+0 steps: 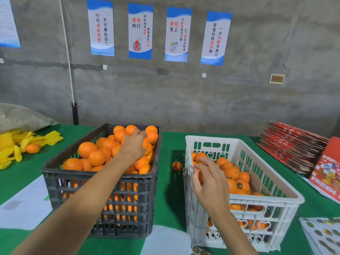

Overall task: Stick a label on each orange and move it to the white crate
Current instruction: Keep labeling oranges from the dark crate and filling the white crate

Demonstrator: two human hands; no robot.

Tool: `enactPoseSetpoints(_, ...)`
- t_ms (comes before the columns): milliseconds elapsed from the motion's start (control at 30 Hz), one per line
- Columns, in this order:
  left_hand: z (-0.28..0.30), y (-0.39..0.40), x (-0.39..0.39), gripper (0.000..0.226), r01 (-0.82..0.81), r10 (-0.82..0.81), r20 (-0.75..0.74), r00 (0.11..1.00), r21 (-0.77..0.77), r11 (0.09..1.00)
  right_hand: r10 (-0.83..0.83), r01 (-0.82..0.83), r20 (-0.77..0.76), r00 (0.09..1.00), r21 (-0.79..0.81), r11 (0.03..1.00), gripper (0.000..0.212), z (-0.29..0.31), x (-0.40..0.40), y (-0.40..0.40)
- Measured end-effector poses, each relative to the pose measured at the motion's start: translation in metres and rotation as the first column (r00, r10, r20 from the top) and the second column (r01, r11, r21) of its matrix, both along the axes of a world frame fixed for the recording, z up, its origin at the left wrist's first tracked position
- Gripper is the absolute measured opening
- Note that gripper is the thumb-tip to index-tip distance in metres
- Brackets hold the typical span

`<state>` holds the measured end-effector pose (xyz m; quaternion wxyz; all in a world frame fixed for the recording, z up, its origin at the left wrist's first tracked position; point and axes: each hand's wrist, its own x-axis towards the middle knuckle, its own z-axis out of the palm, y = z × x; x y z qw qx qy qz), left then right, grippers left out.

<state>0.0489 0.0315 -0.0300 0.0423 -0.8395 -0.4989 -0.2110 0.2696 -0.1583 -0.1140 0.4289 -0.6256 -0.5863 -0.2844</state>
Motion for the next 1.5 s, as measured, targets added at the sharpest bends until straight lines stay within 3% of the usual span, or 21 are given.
enactPoseSetpoints(67,0.007,-0.031,0.001,0.059,0.17,-0.197,0.283,0.939,0.118,0.978,0.042,-0.043,0.028,0.999,0.009,0.999,0.013,0.0,-0.003,-0.004)
enactPoseSetpoints(133,0.007,-0.072,0.002,0.055,0.332,-0.42,0.494,0.761,0.26,0.907,0.109,-0.112,0.075,0.991,0.036,0.993,0.013,-0.002,-0.009,-0.014)
enactPoseSetpoints(200,-0.003,-0.116,0.004,0.054,0.427,-0.55,0.604,0.577,0.351,0.834,0.177,-0.19,0.155,0.972,0.073,0.979,0.014,-0.01,-0.017,-0.027)
enactPoseSetpoints(300,-0.041,-0.17,0.011,0.053,0.529,-0.586,0.713,0.385,0.349,0.773,0.306,-0.323,0.142,0.941,0.116,0.939,0.013,-0.037,-0.028,-0.049)
enactPoseSetpoints(367,-0.077,-0.196,0.015,0.053,0.591,-0.51,0.795,0.327,0.249,0.768,0.373,-0.374,0.022,0.927,0.097,0.922,0.013,-0.059,-0.032,-0.062)
enactPoseSetpoints(533,-0.163,-0.221,0.015,0.048,0.627,-0.289,0.892,0.348,0.008,0.779,0.407,-0.45,-0.24,0.882,-0.163,0.878,0.012,-0.109,-0.032,-0.094)
enactPoseSetpoints(633,-0.197,-0.219,0.014,0.049,0.576,-0.152,0.887,0.436,-0.145,0.805,0.354,-0.432,-0.261,0.898,-0.378,0.819,0.015,-0.134,-0.031,-0.11)
enactPoseSetpoints(733,-0.223,-0.218,0.016,0.05,0.529,0.032,0.87,0.492,-0.328,0.783,0.349,-0.473,-0.33,0.877,-0.468,0.747,0.022,-0.152,-0.029,-0.122)
enactPoseSetpoints(900,-0.253,-0.22,0.024,0.047,0.558,0.212,0.898,0.386,-0.41,0.722,0.234,-0.527,-0.508,0.829,-0.571,0.63,0.048,-0.173,-0.032,-0.13)
enactPoseSetpoints(967,-0.261,-0.222,0.026,0.049,0.549,0.255,0.894,0.368,-0.431,0.716,0.225,-0.532,-0.518,0.825,-0.577,0.62,0.051,-0.177,-0.032,-0.129)
enactPoseSetpoints(1167,-0.267,-0.223,0.026,0.044,0.548,0.297,0.897,0.326,-0.435,0.714,0.281,-0.475,-0.397,0.874,-0.577,0.665,0.036,-0.18,-0.03,-0.127)
enactPoseSetpoints(1367,-0.269,-0.226,0.024,0.041,0.541,0.27,0.896,0.352,-0.43,0.723,0.287,-0.46,-0.378,0.88,-0.531,0.712,0.028,-0.18,-0.033,-0.127)
enactPoseSetpoints(1500,-0.27,-0.226,0.024,0.042,0.545,0.242,0.901,0.361,-0.414,0.729,0.283,-0.41,-0.303,0.91,-0.55,0.728,0.042,-0.18,-0.036,-0.126)
